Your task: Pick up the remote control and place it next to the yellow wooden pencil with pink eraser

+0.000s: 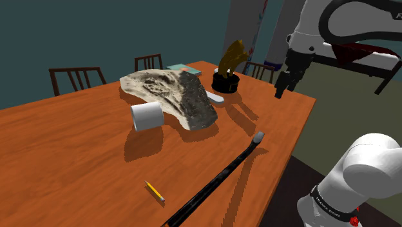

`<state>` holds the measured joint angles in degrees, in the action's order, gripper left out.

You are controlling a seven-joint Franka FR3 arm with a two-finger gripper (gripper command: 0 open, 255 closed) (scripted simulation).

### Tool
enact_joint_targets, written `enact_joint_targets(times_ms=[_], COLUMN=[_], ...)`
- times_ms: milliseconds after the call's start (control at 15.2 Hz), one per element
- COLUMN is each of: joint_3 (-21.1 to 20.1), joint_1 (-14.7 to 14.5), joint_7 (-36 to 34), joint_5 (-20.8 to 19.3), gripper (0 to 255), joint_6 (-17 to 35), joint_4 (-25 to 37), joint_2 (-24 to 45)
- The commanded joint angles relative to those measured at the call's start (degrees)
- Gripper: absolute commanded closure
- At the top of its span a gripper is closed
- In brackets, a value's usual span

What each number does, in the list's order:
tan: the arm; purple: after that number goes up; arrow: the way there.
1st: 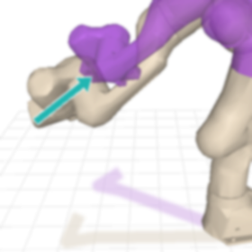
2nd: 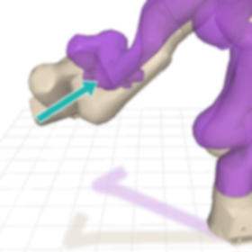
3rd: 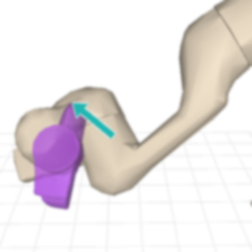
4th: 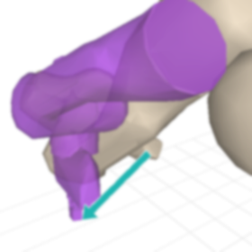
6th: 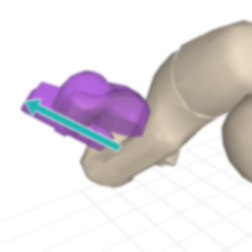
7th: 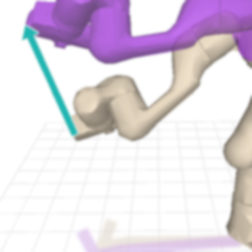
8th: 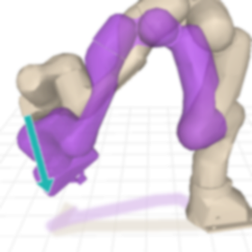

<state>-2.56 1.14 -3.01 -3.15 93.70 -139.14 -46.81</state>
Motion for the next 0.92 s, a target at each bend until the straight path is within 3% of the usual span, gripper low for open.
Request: enact_joint_targets(times_ms=[0,858], joint_3=[0.0,2.4], joint_1=[0.0,-0.8], joint_7=[0.0,5.5], joint_5=[0.0,0.9], gripper=[0,0], joint_6=[0.0,15.4], joint_4=[0.0,13.7], joint_2=[0.0,29.7])
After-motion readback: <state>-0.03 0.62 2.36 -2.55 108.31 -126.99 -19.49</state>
